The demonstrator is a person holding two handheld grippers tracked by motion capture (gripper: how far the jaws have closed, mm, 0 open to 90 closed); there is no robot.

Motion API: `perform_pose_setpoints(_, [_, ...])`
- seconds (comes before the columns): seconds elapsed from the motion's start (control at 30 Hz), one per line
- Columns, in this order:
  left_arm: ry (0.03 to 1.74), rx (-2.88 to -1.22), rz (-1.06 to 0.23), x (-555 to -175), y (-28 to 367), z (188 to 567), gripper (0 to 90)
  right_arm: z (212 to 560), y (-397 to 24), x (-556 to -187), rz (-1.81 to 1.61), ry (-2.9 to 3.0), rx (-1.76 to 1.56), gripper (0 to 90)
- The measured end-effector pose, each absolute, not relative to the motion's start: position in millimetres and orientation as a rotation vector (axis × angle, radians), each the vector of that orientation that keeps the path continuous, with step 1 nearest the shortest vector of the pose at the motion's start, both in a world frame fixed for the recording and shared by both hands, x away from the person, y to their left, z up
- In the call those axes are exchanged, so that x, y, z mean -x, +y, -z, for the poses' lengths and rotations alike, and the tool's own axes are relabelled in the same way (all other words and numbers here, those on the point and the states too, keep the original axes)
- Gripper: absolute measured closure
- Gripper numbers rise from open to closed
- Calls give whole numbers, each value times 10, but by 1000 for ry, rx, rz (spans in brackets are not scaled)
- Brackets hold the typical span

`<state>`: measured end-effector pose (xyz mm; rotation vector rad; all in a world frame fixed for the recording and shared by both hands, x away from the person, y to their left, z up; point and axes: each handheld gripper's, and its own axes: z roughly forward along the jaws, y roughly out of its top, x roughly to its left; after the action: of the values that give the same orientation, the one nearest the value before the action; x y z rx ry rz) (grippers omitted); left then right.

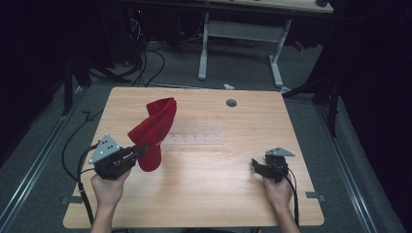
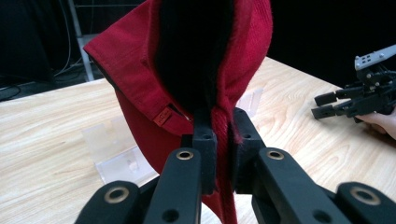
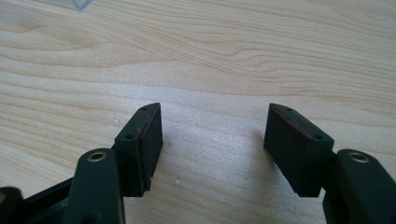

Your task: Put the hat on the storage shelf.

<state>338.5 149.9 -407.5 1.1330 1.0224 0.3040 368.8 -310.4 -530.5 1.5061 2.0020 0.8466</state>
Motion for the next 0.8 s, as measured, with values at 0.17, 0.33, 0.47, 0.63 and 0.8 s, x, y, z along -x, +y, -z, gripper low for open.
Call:
perform_pose_setpoints(0.17, [1030,-1114,-315,-3434,1545,4032,835,5305,-3102,-3686,-846,2001,-1509,371])
perform_pose_setpoints(0.33, [1033,-1093,-334,-3488,1624,3960,835,5305,-3101,-3684,-846,2004,-1506,367])
perform_pose_setpoints(0.47, [1039,-1072,-346,-3551,1687,3913,835,5306,-3099,-3683,-846,2004,-1506,363])
perform_pose_setpoints(0.63, [1040,-1072,-367,-3669,1725,3884,835,5306,-3098,-3683,-846,2007,-1504,359])
perform_pose_setpoints(0.8, [1038,-1077,-383,-3809,1727,3864,835,5306,-3095,-3679,-847,2008,-1504,355])
